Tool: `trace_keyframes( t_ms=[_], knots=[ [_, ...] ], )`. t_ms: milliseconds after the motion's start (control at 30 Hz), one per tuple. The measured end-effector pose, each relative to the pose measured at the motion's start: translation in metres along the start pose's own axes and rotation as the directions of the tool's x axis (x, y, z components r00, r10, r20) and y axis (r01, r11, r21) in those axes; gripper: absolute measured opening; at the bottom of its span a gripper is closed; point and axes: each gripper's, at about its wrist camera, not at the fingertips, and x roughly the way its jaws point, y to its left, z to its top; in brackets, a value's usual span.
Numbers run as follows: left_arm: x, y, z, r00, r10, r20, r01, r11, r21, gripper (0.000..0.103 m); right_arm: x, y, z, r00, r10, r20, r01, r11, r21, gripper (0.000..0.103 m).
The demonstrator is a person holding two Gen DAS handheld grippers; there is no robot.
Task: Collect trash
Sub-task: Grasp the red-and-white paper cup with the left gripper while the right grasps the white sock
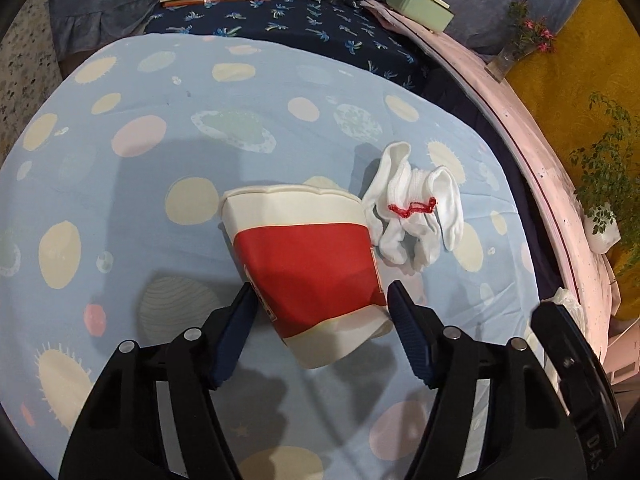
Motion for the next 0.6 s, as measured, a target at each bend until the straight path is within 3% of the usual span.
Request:
trace_keyframes(
  t_ms=[367,600],
  knots=[
    [-0.023,0.020,0.024,0.993,0.054,0.102,-0.056,0.998,0.019,0.061,0.052,0.028,0.009,0.998,0.022,-0.054,-0.024,0.999,-0.034,0.041],
    [-0.021,0.029,0.034,0.990,0.075,0.119,-0.080,0.996,0.030,0.061,0.086,0.030,0.010,0.995,0.021,-0.094,-0.023,1.000,-0.020,0.041]
  ],
)
